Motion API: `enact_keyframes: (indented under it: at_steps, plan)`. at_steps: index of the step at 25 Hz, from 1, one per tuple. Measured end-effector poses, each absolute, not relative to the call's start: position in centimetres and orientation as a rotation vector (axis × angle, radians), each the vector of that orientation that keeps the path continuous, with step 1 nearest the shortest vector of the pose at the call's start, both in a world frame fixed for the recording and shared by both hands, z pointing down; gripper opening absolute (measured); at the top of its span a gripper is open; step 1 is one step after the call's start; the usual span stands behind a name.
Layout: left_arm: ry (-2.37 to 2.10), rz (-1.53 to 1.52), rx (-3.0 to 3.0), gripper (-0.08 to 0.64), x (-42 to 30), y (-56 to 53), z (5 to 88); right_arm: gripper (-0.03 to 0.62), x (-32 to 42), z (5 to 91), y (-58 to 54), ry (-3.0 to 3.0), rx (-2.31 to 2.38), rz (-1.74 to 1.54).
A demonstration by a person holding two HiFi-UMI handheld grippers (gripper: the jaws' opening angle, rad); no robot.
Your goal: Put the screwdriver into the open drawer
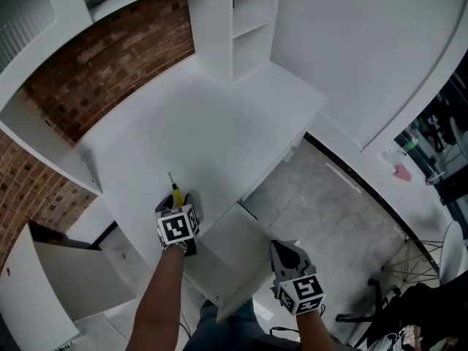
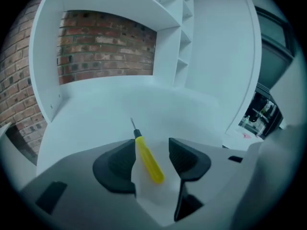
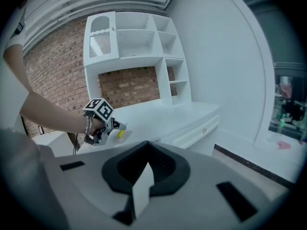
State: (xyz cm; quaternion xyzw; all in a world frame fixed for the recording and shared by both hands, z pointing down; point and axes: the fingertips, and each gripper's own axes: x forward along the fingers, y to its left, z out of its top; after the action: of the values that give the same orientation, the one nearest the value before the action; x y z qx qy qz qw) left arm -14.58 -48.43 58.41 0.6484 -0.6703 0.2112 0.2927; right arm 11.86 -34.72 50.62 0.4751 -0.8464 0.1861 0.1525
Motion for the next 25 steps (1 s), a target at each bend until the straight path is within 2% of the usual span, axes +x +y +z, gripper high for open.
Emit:
enact_keyframes:
  at_steps: [2,4,5,7,14,25]
  plan:
    - [-1.760,0.621,1.675,0.221,-15.1,-48.5,59.7,0.011,11.7,50.7,-34.7,-2.418,1.376,0.545]
    - [-1.744,0.682,1.634,0.174,-15.7,-48.1,60.9,0.011,11.5,50.8,-34.6,-2.408,1.389,0.549]
    - [-1.743,0.700,1.632,0.124,-15.9,-48.0,61.3,0.011,11.5,50.8,-34.6,-2.403,1.399,0.549]
    - [-1.736,0.716,1.644,0.083,-16.1,-47.7,61.3,0.011,11.4,50.4,-34.7,-2.395,1.420,0.550]
    - [-1.695,0.591,1.726,0.081,-16.6,-47.3,58.8,0.011,10.6,48.6,-34.6,-2.389,1.449,0.509]
    - [-1.680,0.224,2.016,0.083,-18.5,-44.2,46.8,0.011,11.9,43.1,-34.4,-2.388,1.689,0.386]
